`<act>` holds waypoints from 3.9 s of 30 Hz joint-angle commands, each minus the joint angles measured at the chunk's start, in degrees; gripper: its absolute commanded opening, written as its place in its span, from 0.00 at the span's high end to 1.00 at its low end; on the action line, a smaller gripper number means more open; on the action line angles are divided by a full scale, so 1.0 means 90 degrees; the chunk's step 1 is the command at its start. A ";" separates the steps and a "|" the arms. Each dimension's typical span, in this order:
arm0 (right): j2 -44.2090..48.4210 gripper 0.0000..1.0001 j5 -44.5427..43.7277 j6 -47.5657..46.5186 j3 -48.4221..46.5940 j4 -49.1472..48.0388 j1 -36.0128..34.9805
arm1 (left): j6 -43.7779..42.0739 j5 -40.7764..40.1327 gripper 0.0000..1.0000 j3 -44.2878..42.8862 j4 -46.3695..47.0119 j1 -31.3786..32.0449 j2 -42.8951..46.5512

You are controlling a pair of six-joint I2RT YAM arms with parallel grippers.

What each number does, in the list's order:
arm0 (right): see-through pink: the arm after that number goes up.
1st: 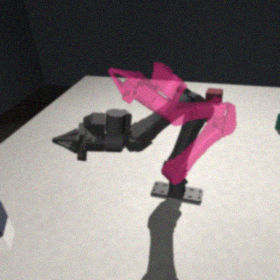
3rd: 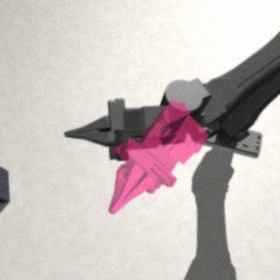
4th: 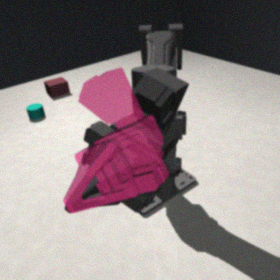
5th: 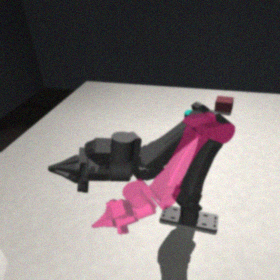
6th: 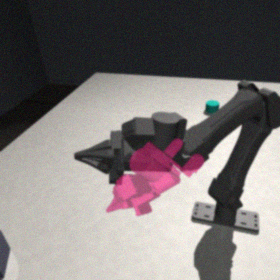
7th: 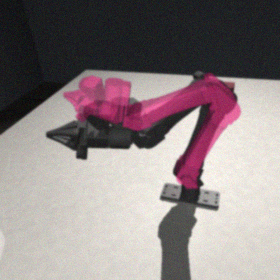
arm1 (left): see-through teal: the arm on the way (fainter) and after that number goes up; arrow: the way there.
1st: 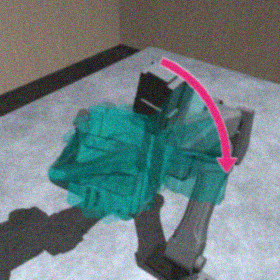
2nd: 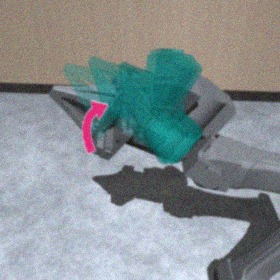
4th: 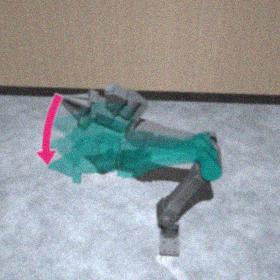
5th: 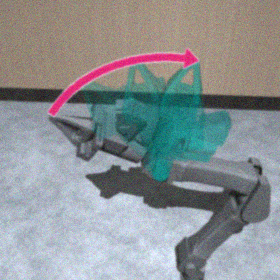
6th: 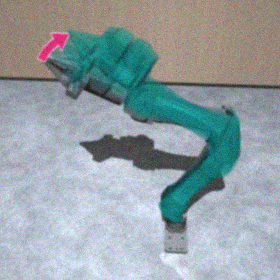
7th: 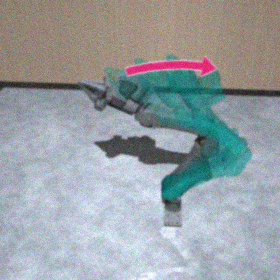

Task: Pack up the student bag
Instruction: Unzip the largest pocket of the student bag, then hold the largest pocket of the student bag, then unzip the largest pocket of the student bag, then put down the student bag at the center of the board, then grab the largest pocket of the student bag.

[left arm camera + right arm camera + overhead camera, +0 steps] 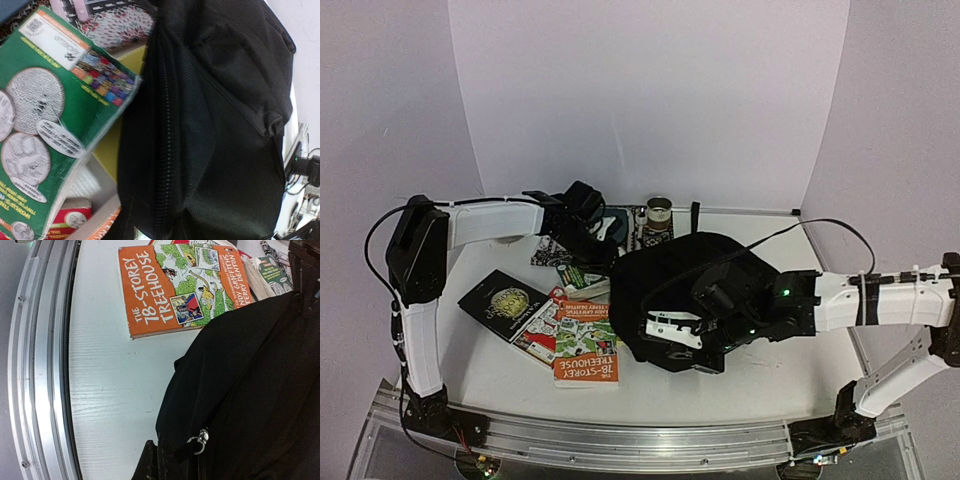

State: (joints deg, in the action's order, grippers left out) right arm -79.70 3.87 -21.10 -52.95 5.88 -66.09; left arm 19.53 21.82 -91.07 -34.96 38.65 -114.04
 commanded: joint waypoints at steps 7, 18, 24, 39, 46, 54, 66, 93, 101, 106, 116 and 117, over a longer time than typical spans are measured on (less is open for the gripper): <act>-0.1047 1.00 0.0082 0.0001 -0.1103 -0.0592 -0.0078 | 0.1693 -0.0969 0.41 0.1145 0.0085 -0.0004 0.1243; -0.1139 1.00 0.0138 -0.0002 -0.1141 -0.0864 -0.0079 | 0.3389 -0.1412 0.35 0.2074 0.0634 0.1532 0.1836; -0.0921 1.00 -0.0031 0.0023 -0.0886 -0.0949 -0.0078 | 0.3957 -0.1252 0.34 0.2410 0.1155 0.1856 0.1842; 0.0605 1.00 -0.1526 0.0871 0.0544 -0.0625 0.0512 | 0.4030 -0.1490 1.00 0.2936 0.1258 0.2054 0.2507; 0.1386 1.00 -0.2307 0.1722 0.1334 -0.0165 0.0904 | 0.3995 -0.1455 1.00 0.3162 0.1258 0.2043 0.2863; 0.1684 1.00 -0.3719 0.2864 0.1605 0.0585 0.1629 | 0.4118 -0.1686 1.00 0.3556 0.1260 0.2036 0.3387; 0.1335 0.85 -0.1412 0.2535 0.1125 0.0358 0.1913 | 0.3741 -0.1195 0.88 0.3024 0.2066 0.2447 0.2395; -0.0694 0.26 -0.0342 0.4274 -0.0714 -0.0901 0.1052 | 0.3709 -0.2074 0.65 0.3845 0.1952 0.2211 0.3130; -0.1400 0.26 -0.0371 0.4690 -0.0936 -0.1371 0.0862 | 0.3776 -0.1739 0.93 0.4465 0.3036 0.2214 0.3206; -0.1644 0.26 -0.0139 0.4645 -0.0999 -0.1395 0.0825 | 0.3797 -0.1646 1.00 0.4775 0.3613 0.2217 0.3251; -0.2063 0.27 0.0135 0.4775 -0.1111 -0.1698 0.0731 | 0.3842 -0.1378 1.00 0.5393 0.4835 0.2219 0.3402; -0.2116 0.28 0.0177 0.4783 -0.1133 -0.1718 0.0731 | 0.3835 -0.1370 1.00 0.5394 0.4842 0.2219 0.3394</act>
State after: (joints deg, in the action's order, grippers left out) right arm -97.03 3.63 20.93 -60.45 -8.32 -59.20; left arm 54.02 7.99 -42.80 3.85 58.54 -85.01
